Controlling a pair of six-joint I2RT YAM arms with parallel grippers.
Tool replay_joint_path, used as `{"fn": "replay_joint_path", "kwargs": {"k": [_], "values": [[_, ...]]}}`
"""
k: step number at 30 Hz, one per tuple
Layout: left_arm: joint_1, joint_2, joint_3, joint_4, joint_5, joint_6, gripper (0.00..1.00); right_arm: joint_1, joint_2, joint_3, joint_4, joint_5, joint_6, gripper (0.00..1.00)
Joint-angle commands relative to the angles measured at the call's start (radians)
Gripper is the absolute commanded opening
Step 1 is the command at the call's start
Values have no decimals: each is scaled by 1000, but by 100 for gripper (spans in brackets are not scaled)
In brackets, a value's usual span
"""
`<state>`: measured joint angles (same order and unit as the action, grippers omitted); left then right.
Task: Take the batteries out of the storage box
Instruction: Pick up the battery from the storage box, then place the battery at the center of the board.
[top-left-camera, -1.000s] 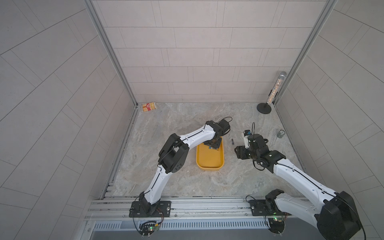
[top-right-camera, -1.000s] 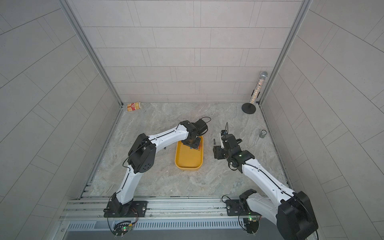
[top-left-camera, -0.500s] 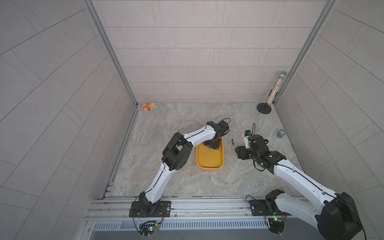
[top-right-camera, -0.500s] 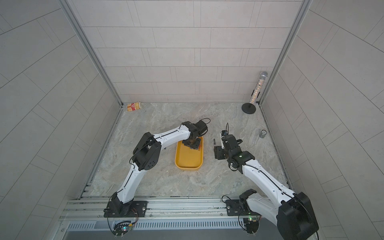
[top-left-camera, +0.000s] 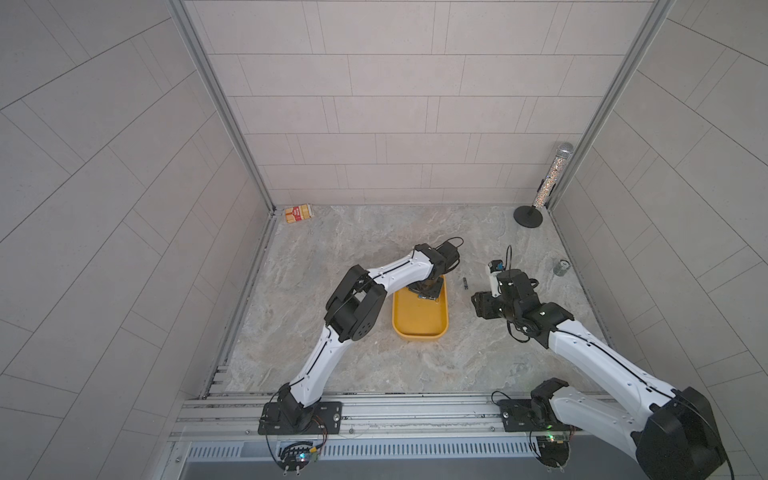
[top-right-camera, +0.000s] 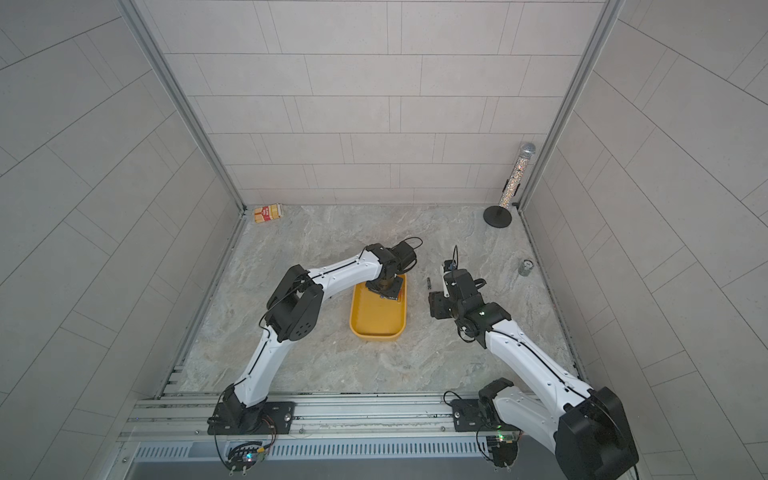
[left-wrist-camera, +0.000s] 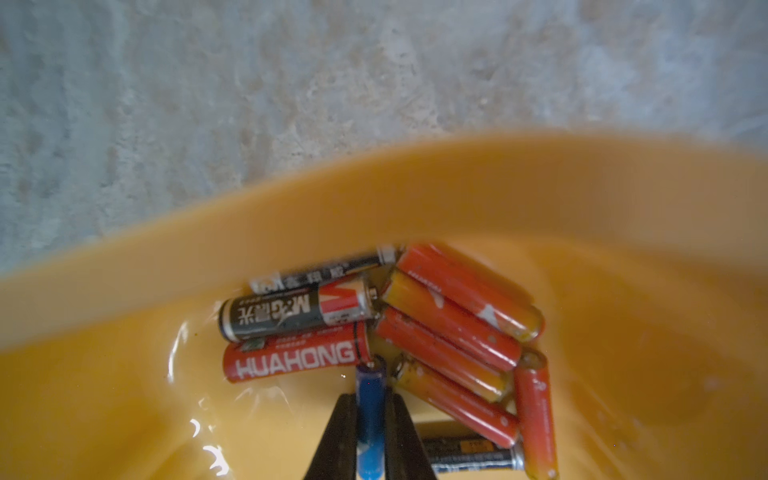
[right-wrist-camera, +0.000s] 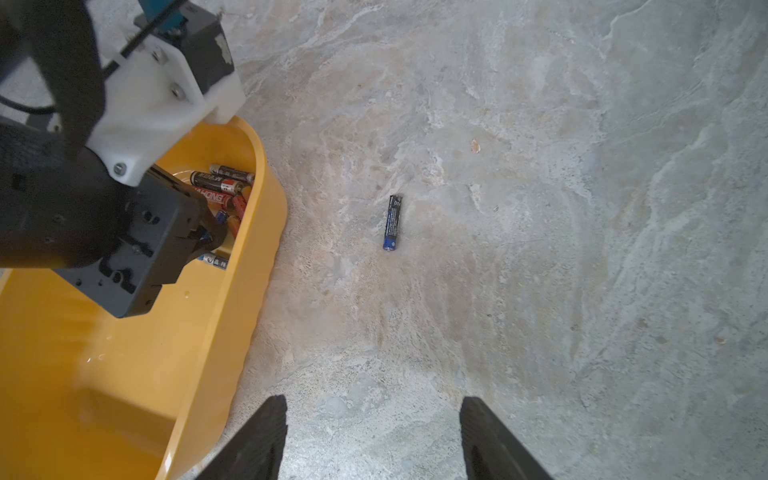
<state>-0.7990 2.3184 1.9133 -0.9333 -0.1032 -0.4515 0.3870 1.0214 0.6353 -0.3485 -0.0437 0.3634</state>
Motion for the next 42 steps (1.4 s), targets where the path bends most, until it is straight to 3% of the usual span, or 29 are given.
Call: {"fn": "replay_joint_path", "kwargs": {"k": [1,5,10,16,18,22,27,36,42], "values": [[5,-76,7,-53,-40,8,10,3,-9,18,-23,10,-18,70],[9,-180,-4,-73,-62,13,9,22,-4,30,-29,17,-25,69],[56,-345,-90,-98,-68,20,7,159,25,79,-55,80,-90,69],[245,-582,-380,-23,-85,75,10,318,108,139,-11,59,-141,69],[345,-614,-474,14,-22,100,10,348,159,165,0,26,-167,69],[466,-624,-608,101,15,149,9,404,297,289,-105,49,-247,67],[527,-555,-652,169,62,174,8,411,455,450,-264,49,-294,64],[500,-415,-624,199,37,180,9,408,621,589,-389,133,-344,60],[480,-372,-621,218,24,163,9,401,646,603,-369,134,-327,58]]}}
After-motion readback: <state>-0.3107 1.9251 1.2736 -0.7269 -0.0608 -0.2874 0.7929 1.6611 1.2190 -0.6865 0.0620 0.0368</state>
